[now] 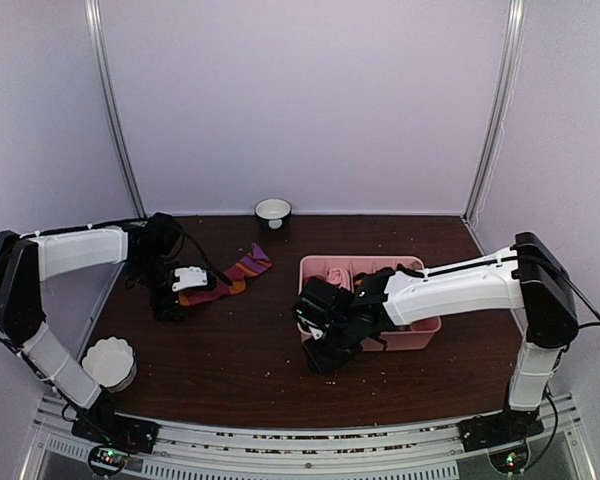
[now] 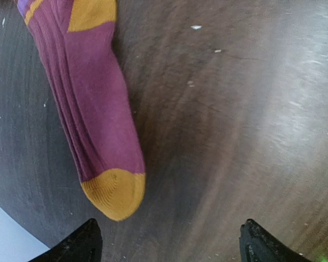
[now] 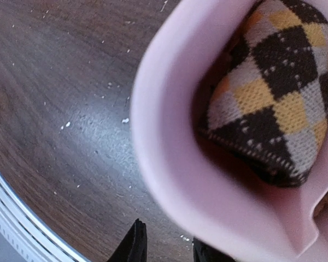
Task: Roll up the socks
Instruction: Move the storage box to the center of the board, then move the sock to the center of the board.
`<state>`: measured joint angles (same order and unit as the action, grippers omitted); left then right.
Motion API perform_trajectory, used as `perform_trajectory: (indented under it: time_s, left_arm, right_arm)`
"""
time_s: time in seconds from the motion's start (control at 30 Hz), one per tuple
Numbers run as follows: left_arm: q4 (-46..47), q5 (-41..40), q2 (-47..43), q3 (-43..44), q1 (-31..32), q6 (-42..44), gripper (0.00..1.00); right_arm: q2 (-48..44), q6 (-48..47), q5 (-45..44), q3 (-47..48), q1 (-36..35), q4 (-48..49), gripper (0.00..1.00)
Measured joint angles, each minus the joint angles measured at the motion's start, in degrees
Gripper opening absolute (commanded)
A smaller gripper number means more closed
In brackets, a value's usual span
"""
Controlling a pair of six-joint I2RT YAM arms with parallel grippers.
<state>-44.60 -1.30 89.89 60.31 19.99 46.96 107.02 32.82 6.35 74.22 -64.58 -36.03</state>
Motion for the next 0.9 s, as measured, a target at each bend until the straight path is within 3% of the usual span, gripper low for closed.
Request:
perform_trajectory:
  time_s: [0.3, 0.5, 0.63, 0.7, 0.83, 0.9]
  left_arm:
    - [3.5, -3.0, 11.3, 7.1, -3.9, -0.4, 0.82]
    - [4.0, -4.2, 15.6, 9.9, -4.0, 0.3, 0.67]
    - [2.5, -2.8, 18.9, 11.7, -4.0, 0.5, 0.48]
    - [1.0, -1.8, 20.1, 12.5, -4.0, 0.5, 0.28]
    - [-1.9, -0.2, 20.9, 13.6, -4.0, 0.4, 0.02]
    - [-3.5, 0.4, 20.9, 14.1, -4.0, 0.4, 0.00]
  right_arm:
    - [0.2, 0.0, -0.8, 0.6, 6.4, 2.0, 0.27]
    - [-1.4, 0.2, -3.1, -1.1, 10.8, 2.0, 0.26]
    - [-2.9, 0.2, -5.4, -1.5, 11.5, 1.0, 0.27]
    - [-4.0, 0.2, -6.3, -1.5, 11.5, 0.9, 0.27]
    - [-6.5, 0.2, -7.8, -1.5, 10.7, 0.9, 0.27]
    - [-7.3, 0.2, -8.2, -1.4, 10.0, 0.9, 0.27]
